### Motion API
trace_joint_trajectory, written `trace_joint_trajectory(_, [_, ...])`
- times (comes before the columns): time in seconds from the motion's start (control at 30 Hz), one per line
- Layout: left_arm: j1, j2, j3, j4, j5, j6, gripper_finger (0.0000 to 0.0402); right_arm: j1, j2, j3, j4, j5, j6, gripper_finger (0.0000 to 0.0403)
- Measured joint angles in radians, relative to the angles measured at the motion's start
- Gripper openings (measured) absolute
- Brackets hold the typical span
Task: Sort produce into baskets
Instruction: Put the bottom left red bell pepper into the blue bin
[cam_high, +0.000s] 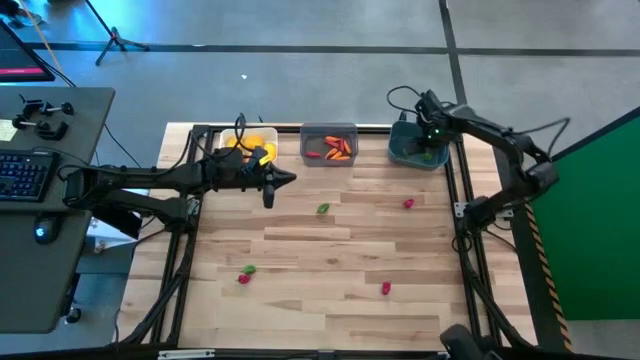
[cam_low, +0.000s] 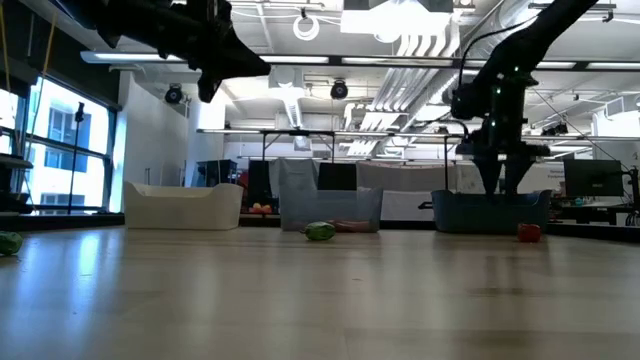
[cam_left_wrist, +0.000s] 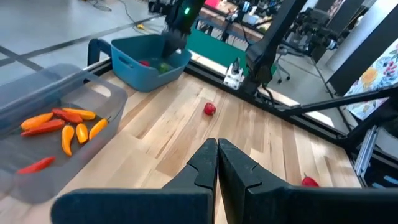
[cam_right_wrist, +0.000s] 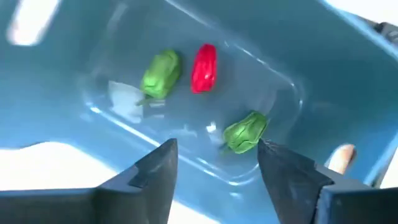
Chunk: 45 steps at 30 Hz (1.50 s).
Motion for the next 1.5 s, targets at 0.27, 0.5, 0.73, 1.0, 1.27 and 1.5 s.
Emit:
trace_joint_trajectory(0.27, [-0.009, -0.001, 0.000, -0.031, 0.069, -0.001, 0.0000, 0.166, -0.217, 0.000, -0.051, -0.083, 0.044, 0.0222])
trace_joint_trajectory(0.5, [-0.083, -0.048, 0.000, -0.250, 0.138, 0.005, 0.0000, 0.494, -0.309, 0.000, -0.045, -0.084, 0.196, 0.0222])
trace_joint_trajectory(0.73, [-0.235, -0.169, 0.000, -0.529, 0.139, -0.054, 0.0000, 0.725, -0.305, 0.000, 0.011, 0.032, 0.328, 0.0222])
trace_joint_trajectory(1.0, [-0.551, -0.216, 0.000, -0.754, 0.066, -0.231, 0.0000, 0.800, -0.305, 0.000, 0.054, 0.105, 0.375, 0.0222])
trace_joint_trajectory(1.27, [-0.828, -0.118, 0.000, -0.763, 0.063, -0.466, 0.0003, 0.799, -0.305, 0.000, 0.055, 0.136, 0.375, 0.0222])
trace_joint_trajectory(1.5, [-0.928, 0.039, 0.000, -0.763, 0.023, -0.603, 0.0057, 0.799, -0.305, 0.000, 0.063, 0.138, 0.334, 0.0222])
